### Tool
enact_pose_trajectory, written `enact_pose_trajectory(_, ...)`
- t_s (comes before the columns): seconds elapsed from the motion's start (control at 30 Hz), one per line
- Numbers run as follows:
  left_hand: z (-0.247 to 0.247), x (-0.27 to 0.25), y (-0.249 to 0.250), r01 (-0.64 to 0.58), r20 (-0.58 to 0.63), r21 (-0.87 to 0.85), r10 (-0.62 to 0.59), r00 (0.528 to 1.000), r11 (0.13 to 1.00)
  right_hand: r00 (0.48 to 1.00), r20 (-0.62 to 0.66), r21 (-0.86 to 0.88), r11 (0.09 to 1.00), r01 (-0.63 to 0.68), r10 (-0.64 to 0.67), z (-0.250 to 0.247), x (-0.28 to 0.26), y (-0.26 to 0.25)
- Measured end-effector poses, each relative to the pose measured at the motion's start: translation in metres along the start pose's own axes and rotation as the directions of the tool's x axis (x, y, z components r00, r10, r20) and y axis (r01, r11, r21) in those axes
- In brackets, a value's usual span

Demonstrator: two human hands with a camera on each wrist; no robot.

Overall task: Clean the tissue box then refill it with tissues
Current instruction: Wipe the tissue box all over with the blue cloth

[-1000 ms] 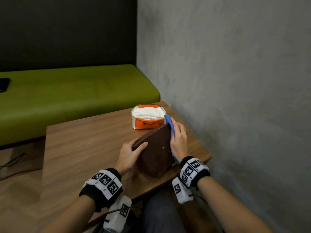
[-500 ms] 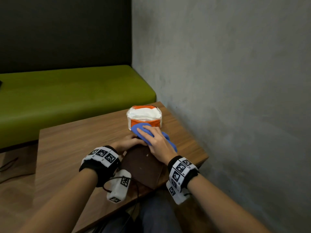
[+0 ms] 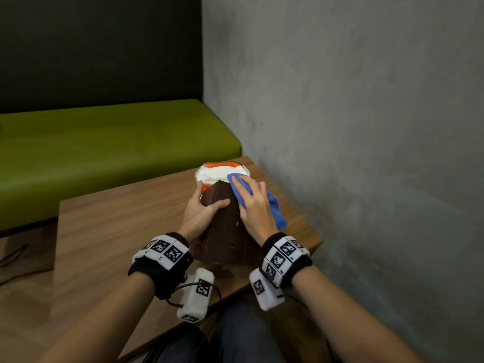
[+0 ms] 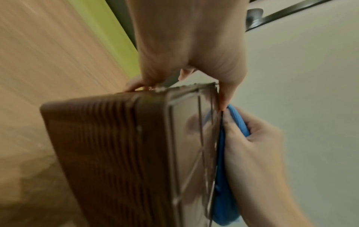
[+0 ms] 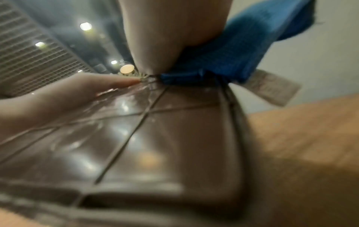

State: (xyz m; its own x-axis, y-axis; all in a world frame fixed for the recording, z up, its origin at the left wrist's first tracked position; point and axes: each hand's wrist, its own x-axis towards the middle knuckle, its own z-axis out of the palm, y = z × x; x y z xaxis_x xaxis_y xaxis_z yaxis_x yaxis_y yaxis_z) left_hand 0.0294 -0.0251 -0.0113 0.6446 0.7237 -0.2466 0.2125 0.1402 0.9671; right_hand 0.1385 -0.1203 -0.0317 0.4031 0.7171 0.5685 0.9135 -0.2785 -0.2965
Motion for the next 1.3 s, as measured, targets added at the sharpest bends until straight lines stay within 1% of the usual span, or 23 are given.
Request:
enact_pose_trajectory(0.07,-0.006,0.001,0.0,-0.025,-0.005,0.057,0.025,1.0,0.998,0.997,0.071,-0.064,0.997,0.039,-0.035,-0.007,-0.004,0.009)
enact_pose_trajectory(0.1,-0.008,-0.002,0.003,-0.042,-0.01,0.079,0.043,0.999,0.996,0.993,0.117,-0.075,0.997,0.021,-0.013,-0.012,-0.006,0.013)
enact_pose_trajectory(0.13,-0.009,-0.003,0.005,-0.051,-0.015,0.101,0.053,0.998,0.994,0.988,0.149,-0.065,0.997,-0.03,0.039,-0.016,-0.005,0.015)
enact_pose_trajectory(0.17,-0.008,-0.005,0.006,-0.063,-0.02,0.116,0.065,0.998,0.991,0.983,0.156,-0.039,0.995,-0.093,0.098,-0.018,-0.003,0.015)
enact_pose_trajectory(0.2,-0.006,-0.007,0.008,-0.08,-0.023,0.13,0.084,0.996,0.988,0.983,0.125,-0.005,0.991,-0.137,0.137,-0.021,0.0,0.013)
enact_pose_trajectory(0.23,-0.002,-0.01,0.009,-0.082,-0.033,0.159,0.089,0.995,0.984,0.987,0.079,0.02,0.989,-0.145,0.143,-0.022,0.005,0.006)
enact_pose_trajectory(0.3,0.008,-0.015,0.008,-0.1,-0.062,0.201,0.114,0.992,0.975,0.996,0.01,0.063,0.994,-0.091,0.09,-0.023,0.012,-0.016)
enact_pose_trajectory(0.4,0.011,-0.024,0.014,-0.101,-0.069,0.198,0.116,0.991,0.975,1.0,-0.003,0.091,0.996,-0.007,0.007,-0.019,0.005,-0.037)
enact_pose_trajectory(0.47,0.004,-0.029,0.017,-0.097,-0.082,0.183,0.113,0.99,0.978,1.0,-0.011,0.066,0.998,0.022,-0.022,-0.019,-0.003,-0.024)
enact_pose_trajectory(0.5,0.0,-0.031,0.018,-0.085,-0.091,0.17,0.102,0.991,0.982,1.0,-0.011,0.053,0.998,0.014,-0.014,-0.02,-0.005,-0.014)
enact_pose_trajectory(0.57,0.0,-0.032,0.015,-0.044,-0.097,0.148,0.059,0.994,0.988,0.999,-0.013,0.045,0.998,-0.046,0.046,-0.023,-0.001,-0.002)
enact_pose_trajectory(0.63,0.004,-0.023,0.009,-0.041,-0.108,0.098,0.052,0.993,0.994,0.998,-0.032,0.07,0.996,-0.058,0.06,-0.024,0.008,-0.011)
enact_pose_trajectory(0.7,0.006,-0.011,-0.001,-0.028,-0.111,0.039,0.033,0.993,0.999,0.998,-0.061,0.076,0.997,0.009,-0.004,-0.023,0.011,-0.028)
enact_pose_trajectory(0.73,0.005,-0.005,-0.005,-0.039,-0.111,0.038,0.043,0.993,0.999,0.997,-0.06,0.065,0.997,0.046,-0.042,-0.022,0.008,-0.033)
enact_pose_trajectory(0.83,0.001,-0.018,0.007,-0.051,-0.099,0.033,0.054,0.994,0.998,0.994,-0.025,-0.032,0.994,0.109,-0.11,-0.023,-0.004,-0.015)
enact_pose_trajectory(0.9,0.001,-0.028,0.012,-0.024,-0.058,-0.026,0.023,0.998,0.999,0.996,-0.008,-0.037,0.996,0.084,-0.084,-0.024,-0.003,0.004)
enact_pose_trajectory(0.97,0.006,-0.033,0.013,-0.016,-0.032,-0.045,0.015,0.999,0.999,1.0,-0.017,0.055,0.998,0.021,-0.021,-0.026,0.005,0.005)
enact_pose_trajectory(1.0,0.009,-0.032,0.014,-0.026,-0.034,-0.042,0.025,0.999,0.999,1.0,-0.027,0.092,0.996,0.013,-0.01,-0.027,0.007,-0.004)
enact_pose_trajectory(1.1,0.014,-0.025,0.014,-0.06,-0.045,-0.031,0.058,0.997,0.998,0.99,-0.061,0.11,0.985,0.13,-0.124,-0.025,0.0,-0.028)
enact_pose_trajectory(1.17,0.01,-0.021,0.009,-0.058,-0.05,0.011,0.059,0.997,0.998,0.982,-0.05,0.078,0.98,0.185,-0.182,-0.026,-0.009,-0.023)
enact_pose_trajectory(1.2,0.007,-0.02,0.006,-0.056,-0.065,0.021,0.057,0.996,0.998,0.983,-0.056,0.047,0.983,0.18,-0.177,-0.027,-0.013,-0.014)
enact_pose_trajectory(1.23,0.003,-0.019,0.003,-0.044,-0.078,0.02,0.045,0.996,0.999,0.987,-0.068,0.035,0.989,0.146,-0.144,-0.027,-0.014,-0.002)
enact_pose_trajectory(1.3,-0.003,-0.022,0.001,-0.019,-0.07,-0.037,0.016,0.997,0.999,0.997,-0.077,0.11,0.994,0.02,-0.012,-0.028,-0.014,0.015)
